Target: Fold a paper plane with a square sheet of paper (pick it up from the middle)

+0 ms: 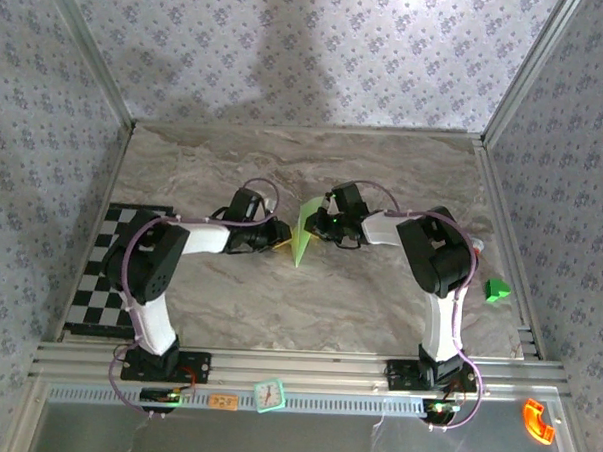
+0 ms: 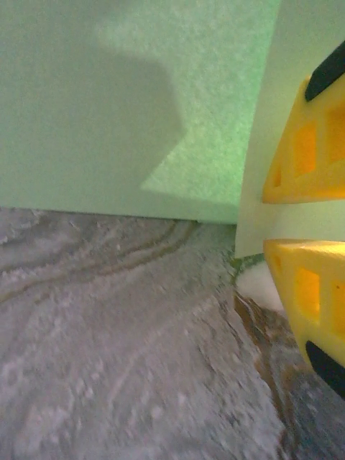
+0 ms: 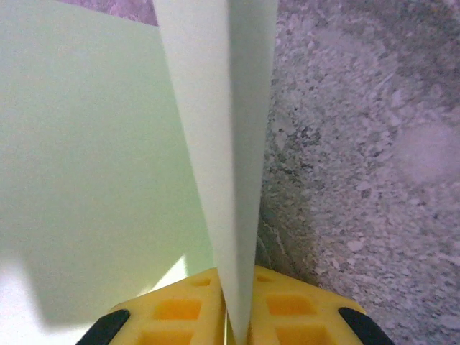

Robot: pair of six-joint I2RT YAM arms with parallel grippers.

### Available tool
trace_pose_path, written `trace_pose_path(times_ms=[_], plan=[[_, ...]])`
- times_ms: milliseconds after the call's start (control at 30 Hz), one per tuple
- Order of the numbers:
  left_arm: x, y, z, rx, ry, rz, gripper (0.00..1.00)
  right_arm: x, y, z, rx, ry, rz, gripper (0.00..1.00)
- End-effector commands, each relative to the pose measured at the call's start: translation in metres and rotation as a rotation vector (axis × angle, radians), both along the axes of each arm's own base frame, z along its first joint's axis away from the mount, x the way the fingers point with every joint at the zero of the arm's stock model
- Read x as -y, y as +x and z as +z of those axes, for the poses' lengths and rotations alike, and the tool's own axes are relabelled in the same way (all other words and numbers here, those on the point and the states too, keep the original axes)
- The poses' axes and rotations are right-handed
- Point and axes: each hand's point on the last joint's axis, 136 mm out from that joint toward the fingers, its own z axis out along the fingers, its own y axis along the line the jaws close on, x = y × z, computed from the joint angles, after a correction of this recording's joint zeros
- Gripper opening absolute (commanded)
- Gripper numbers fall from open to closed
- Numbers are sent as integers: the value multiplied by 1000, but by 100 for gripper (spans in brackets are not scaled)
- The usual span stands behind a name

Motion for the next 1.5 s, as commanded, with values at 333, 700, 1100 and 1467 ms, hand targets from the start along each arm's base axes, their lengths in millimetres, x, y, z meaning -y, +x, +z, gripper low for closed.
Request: trace_pose_path(times_ms=[333, 700, 1100, 1467], plan=[[24, 3, -2, -18, -16, -68, 18, 11, 0, 21, -13, 54, -27, 28], [31, 1, -4, -19, 9, -105, 21, 29, -10, 18, -33, -35, -33, 34], [39, 1, -9, -32, 20, -123, 26, 49, -18, 13, -53, -80, -64, 39], [34, 3, -6, -19, 44, -100, 26, 63, -21, 10, -67, -91, -96, 39]])
